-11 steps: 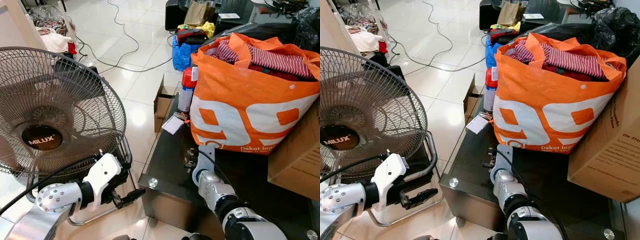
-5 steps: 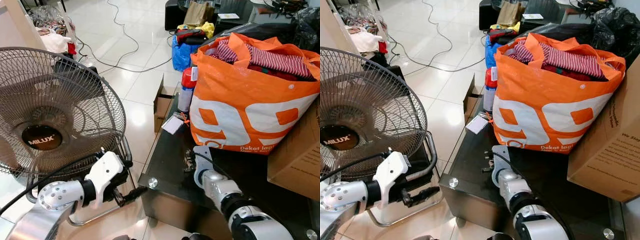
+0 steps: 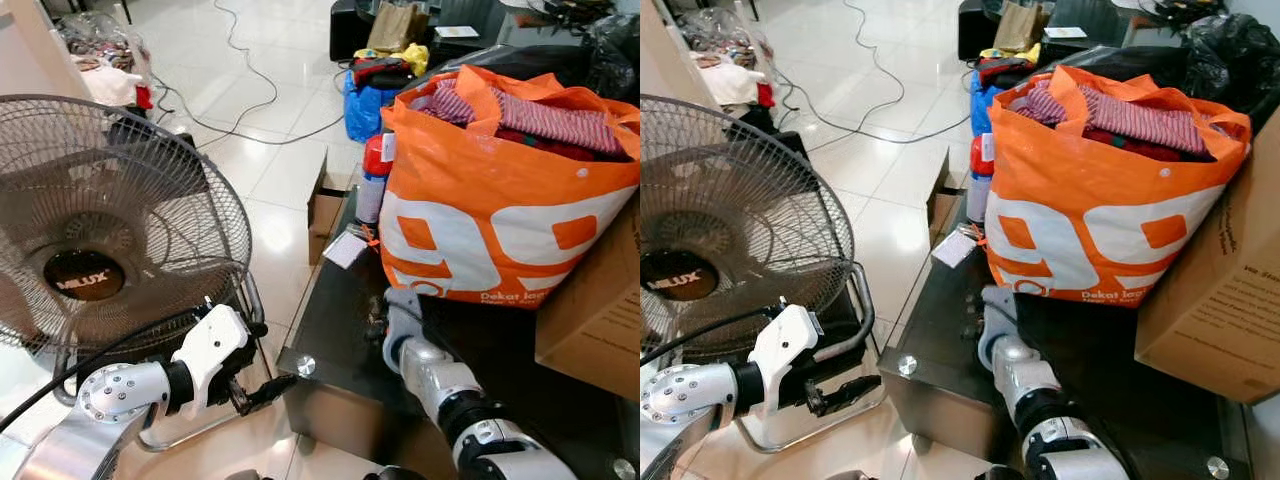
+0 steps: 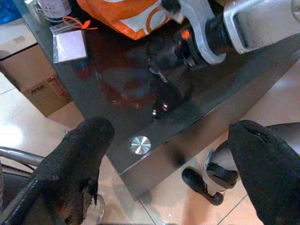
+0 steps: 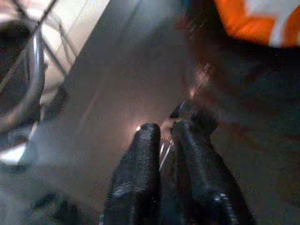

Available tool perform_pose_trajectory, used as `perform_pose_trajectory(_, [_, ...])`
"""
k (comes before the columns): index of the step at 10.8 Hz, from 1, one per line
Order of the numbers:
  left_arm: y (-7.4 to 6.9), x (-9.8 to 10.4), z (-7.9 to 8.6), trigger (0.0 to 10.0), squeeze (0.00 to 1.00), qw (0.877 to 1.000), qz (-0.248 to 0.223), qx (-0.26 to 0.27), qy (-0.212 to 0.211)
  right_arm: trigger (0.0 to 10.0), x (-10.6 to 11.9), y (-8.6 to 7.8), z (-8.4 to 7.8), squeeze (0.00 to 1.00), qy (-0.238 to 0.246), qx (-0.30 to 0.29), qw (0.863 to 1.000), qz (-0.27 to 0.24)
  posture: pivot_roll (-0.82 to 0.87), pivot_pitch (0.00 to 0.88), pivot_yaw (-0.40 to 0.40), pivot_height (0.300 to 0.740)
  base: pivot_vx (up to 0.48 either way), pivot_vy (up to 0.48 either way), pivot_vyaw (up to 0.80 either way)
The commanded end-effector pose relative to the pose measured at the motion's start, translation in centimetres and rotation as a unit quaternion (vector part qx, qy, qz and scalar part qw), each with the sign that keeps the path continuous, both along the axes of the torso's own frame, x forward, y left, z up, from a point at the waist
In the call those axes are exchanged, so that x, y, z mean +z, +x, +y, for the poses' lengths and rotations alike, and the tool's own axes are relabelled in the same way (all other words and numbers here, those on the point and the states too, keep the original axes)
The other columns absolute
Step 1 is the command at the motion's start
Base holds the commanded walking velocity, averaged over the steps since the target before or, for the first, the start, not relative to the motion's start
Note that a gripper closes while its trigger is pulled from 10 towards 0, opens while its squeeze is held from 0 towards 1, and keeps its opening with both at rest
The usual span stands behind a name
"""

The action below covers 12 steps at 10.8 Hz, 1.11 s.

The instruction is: Hang keys on a hook

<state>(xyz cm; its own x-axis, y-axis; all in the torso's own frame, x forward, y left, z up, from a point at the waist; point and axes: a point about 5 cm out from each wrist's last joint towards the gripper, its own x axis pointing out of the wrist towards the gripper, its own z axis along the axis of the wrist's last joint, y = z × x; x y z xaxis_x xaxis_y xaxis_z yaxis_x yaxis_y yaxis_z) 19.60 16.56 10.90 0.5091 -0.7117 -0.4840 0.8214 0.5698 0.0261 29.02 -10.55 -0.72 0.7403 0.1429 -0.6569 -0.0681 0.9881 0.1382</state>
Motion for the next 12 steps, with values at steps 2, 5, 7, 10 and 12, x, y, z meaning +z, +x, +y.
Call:
perform_pose_trajectory(2, [-0.1, 0.0, 0.1, 10.0, 0.00, 1.000, 0.002, -0.003, 0.005, 10.0, 1.2, 1.0, -0.2, 1.00, 0.010, -0.039, 0.998, -0.041, -0.01, 0.061, 0.015, 0.740, 0.000, 0.000, 0.00])
perform_pose_trajectory(5, [-0.2, 0.0, 0.2, 10.0, 0.00, 1.000, 0.002, -0.003, 0.006, 10.0, 1.4, 1.3, 0.2, 1.00, -0.019, -0.051, 0.997, -0.058, 0.00, 0.062, 0.012, 0.740, 0.000, 0.000, 0.00])
perform_pose_trajectory(7, [-0.3, 0.0, 0.3, 10.0, 0.00, 1.000, 0.003, -0.003, 0.007, 10.0, 0.3, 0.6, 0.6, 0.27, -0.071, -0.035, 0.997, -0.012, 0.00, 0.057, 0.014, 0.740, 0.000, 0.000, 0.00])
perform_pose_trajectory(10, [-0.3, 0.1, 0.3, 10.0, 0.00, 1.000, 0.003, -0.004, 0.008, 10.0, -0.7, -0.4, 0.6, 0.00, -0.079, -0.058, 0.995, 0.017, 0.00, 0.061, 0.014, 0.740, 0.000, 0.000, 0.00])
perform_pose_trajectory(12, [-0.4, 0.2, 0.4, 10.0, 0.00, 1.000, 0.004, -0.004, 0.010, 10.0, -0.7, -0.3, 0.9, 0.00, -0.027, -0.101, 0.994, 0.019, 0.01, 0.070, 0.011, 0.740, 0.000, 0.000, 0.00])
